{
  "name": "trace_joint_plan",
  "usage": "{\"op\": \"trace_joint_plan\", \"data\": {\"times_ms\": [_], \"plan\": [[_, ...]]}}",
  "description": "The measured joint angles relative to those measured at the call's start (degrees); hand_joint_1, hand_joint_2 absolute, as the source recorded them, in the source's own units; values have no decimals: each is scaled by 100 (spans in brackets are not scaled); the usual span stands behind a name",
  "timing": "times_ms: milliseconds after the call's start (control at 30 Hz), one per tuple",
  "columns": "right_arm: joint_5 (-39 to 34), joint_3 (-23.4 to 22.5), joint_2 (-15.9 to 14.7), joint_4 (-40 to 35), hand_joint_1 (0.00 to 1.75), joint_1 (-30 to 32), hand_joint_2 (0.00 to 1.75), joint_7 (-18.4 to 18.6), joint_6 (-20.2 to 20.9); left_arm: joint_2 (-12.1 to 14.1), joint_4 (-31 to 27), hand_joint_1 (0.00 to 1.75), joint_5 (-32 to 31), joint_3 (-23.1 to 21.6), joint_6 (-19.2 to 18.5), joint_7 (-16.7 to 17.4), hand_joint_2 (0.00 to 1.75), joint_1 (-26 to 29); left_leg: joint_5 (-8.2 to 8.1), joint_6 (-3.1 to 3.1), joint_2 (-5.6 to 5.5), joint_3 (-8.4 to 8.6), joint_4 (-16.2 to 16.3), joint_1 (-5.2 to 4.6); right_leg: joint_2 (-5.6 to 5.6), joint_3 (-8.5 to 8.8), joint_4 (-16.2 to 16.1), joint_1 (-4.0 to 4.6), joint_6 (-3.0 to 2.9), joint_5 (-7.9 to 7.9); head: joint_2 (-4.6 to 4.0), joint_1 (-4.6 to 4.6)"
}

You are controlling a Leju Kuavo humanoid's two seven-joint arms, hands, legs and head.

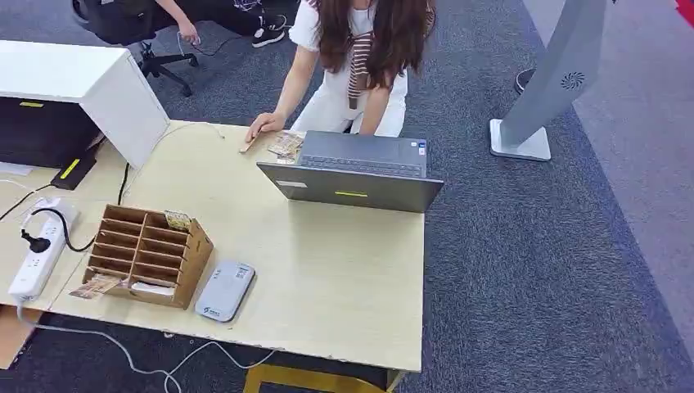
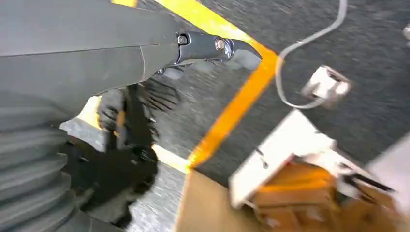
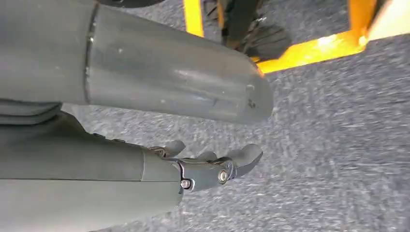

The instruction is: Pass the card to the sensor for recognition and then transmit it.

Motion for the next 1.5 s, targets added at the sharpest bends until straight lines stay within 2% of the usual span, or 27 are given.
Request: {"op": "trace_joint_plan", "data": {"times_ms": [200, 433, 667, 967, 1233, 1500], "plan": [[140, -172, 81, 103, 0, -21, 0, 393, -264, -255, -925, 0, 351, 514, -565, 4, 175, 40, 0, 0, -2, -3, 0, 0, 0, 1, 0, 0, 0, 0, 0, 2], [297, -317, 160, 197, 0, -63, 0, 745, -496, -520, -1976, 0, 1074, 489, -592, -18, 175, 470, -1, 0, -1, -3, 0, 0, -1, -2, 0, 0, 0, -1, 0, 0], [411, -415, 225, 256, 0, -89, 0, 1007, -634, -693, -3049, 0, 1749, 187, -461, -147, 175, 953, -1, 0, 1, 0, 0, 2, 1, -1, 0, 2, 0, -1, 0, 4], [618, -446, 334, 304, 0, -113, 0, 1132, -721, -859, -4800, 0, 2227, -640, -212, -363, 175, 1695, -1, 0, -2, -1, 0, 1, -2, 0, 0, 0, 0, -1, 0, 0], [940, -448, 461, 365, 0, -166, 0, 1244, -745, -975, -6389, 0, 2216, -1148, -102, -809, 175, 2089, 0, 0, -2, 0, 0, 0, -2, 0, 0, 0, 0, -1, 0, 2], [1412, -406, 529, 413, 0, -232, 0, 1368, -662, -1008, -7733, 0, 1322, -1305, -21, -1268, 175, 1954, 1, 0, -1, 2, 0, 0, -2, 2, 0, 0, 0, 0, 0, 0]]}}
